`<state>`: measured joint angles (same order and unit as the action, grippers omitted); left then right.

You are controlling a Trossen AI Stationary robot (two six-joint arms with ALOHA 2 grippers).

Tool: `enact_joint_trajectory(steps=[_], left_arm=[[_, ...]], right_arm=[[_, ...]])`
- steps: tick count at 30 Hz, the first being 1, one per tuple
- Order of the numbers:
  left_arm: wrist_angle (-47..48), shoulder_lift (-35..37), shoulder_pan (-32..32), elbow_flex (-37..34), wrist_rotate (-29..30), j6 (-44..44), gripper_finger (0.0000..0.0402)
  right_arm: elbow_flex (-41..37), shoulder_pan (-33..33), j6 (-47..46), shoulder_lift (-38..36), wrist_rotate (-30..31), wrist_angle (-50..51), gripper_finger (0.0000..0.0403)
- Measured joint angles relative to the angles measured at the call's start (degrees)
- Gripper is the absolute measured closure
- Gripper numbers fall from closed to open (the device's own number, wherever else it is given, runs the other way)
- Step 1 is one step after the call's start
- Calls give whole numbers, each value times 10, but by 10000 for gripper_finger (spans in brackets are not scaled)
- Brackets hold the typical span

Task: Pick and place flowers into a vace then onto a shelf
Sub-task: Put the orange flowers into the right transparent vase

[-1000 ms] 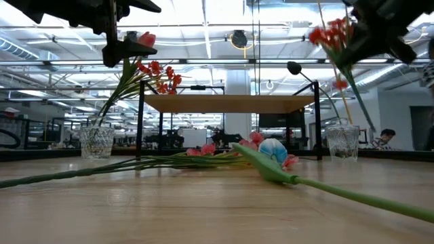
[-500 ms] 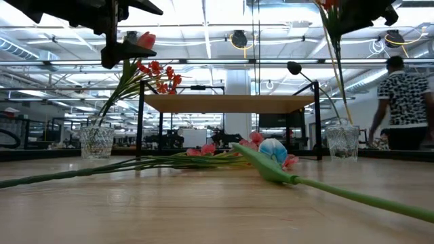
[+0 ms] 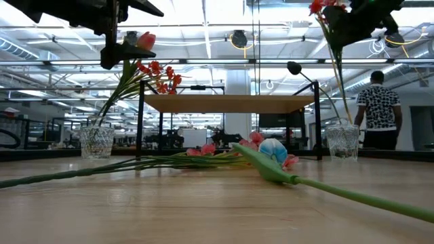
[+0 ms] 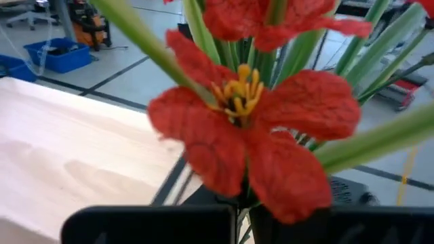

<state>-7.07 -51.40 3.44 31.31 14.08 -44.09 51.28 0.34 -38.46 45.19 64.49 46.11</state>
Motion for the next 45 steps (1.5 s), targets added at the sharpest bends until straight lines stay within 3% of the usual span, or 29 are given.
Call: enact_joint_trajectory(steps=[5, 18, 27, 45], left_arm=[[0, 0, 0, 0, 0, -8, 16], [0, 0, 0, 0, 3, -10, 16], [0, 0, 0, 0, 13, -11, 16], [0, 0, 0, 0, 15, -11, 16]], right_arm=[[-17, -2, 37, 0, 0, -49, 401], [-19, -31, 34, 0, -30, -48, 401], [-84, -37, 30, -2, -36, -117, 401], [-195, -57, -97, -5, -91, -140, 401]])
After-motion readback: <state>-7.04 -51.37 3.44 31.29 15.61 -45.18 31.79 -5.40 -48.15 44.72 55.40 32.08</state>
